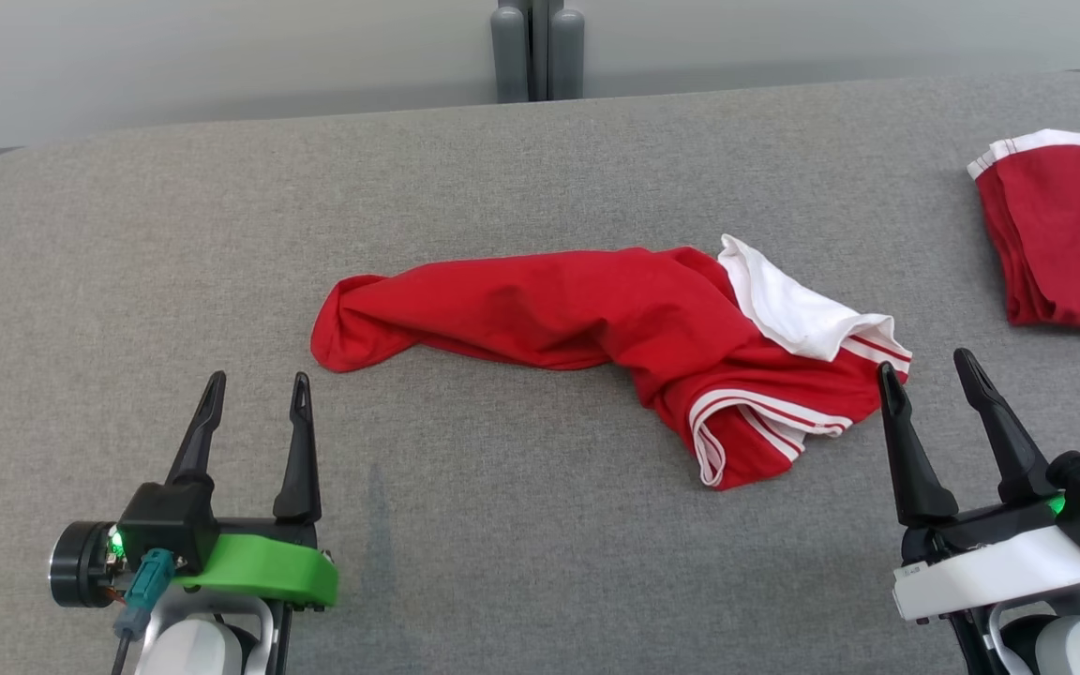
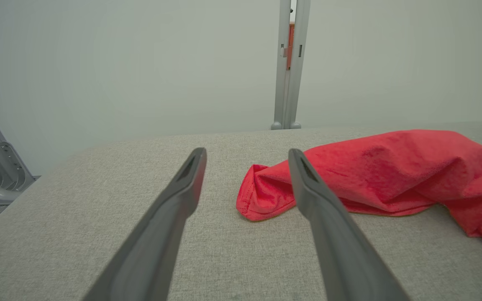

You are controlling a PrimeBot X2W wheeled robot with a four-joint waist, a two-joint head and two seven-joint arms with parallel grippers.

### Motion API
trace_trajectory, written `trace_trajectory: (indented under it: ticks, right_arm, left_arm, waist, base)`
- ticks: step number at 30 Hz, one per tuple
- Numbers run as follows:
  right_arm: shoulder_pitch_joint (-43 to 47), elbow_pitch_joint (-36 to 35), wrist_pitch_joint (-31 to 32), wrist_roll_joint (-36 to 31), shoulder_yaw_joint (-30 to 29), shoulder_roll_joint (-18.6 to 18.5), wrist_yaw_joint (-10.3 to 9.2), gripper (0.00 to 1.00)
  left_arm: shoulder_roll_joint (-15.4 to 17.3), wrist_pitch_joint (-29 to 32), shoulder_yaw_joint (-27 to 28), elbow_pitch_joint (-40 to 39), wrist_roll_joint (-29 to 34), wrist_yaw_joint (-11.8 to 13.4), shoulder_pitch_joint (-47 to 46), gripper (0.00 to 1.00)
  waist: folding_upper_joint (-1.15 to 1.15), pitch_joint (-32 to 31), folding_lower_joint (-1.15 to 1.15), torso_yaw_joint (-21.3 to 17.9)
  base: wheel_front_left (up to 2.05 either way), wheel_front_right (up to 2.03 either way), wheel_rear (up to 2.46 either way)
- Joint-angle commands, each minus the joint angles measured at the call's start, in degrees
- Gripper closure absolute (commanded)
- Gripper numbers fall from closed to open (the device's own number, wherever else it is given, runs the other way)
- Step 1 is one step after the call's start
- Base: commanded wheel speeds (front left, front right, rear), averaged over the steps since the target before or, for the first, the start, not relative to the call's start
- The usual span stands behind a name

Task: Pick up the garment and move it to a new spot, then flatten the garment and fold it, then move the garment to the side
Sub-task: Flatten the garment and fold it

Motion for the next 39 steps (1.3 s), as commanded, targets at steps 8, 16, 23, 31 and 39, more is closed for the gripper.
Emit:
trace_trajectory:
  ticks: [8,16,23,31,39]
  right_arm:
    - [-0.49,-0.87,0.19,0.31,-0.2,0.24,-0.09,0.0]
    - [-3.32,-0.59,-0.36,0.78,0.96,-0.1,-0.09,0.0]
    - [-5.69,1.49,-1.68,1.5,2.2,0.3,-0.09,0.0]
    - [-6.55,3.03,-2.85,1.99,1.74,0.3,-0.09,0.0]
    - [-6.07,3.31,-2.51,2.19,0.96,0.2,-0.09,0.0]
  left_arm:
    - [0.87,1.8,-1.33,0.73,0.21,-0.69,-3.72,0.0]
    - [0.09,8.81,-2.95,11.21,-1.76,-3.63,-14.73,0.0]
    - [0.25,10.24,-1.42,25.48,-3.85,-4.21,-23.03,0.0]
    - [1.34,4.3,-0.54,31.44,-4.88,-5.85,-27.09,1.0]
    - [2.28,0.72,-0.22,25.29,-4.91,-5.6,-26.44,1.0]
  waist:
    - [0.0,1.83,0.0,-0.18]
    - [0.0,7.2,0.0,-1.73]
    - [0.0,10.57,0.0,-3.95]
    - [0.0,11.34,0.0,-3.85]
    - [0.0,9.78,0.0,-1.7]
  base:
    - [0.0,0.0,0.0]
    - [0.0,0.0,0.0]
    - [0.0,0.0,0.0]
    - [0.0,0.0,0.0]
    - [0.0,0.0,0.0]
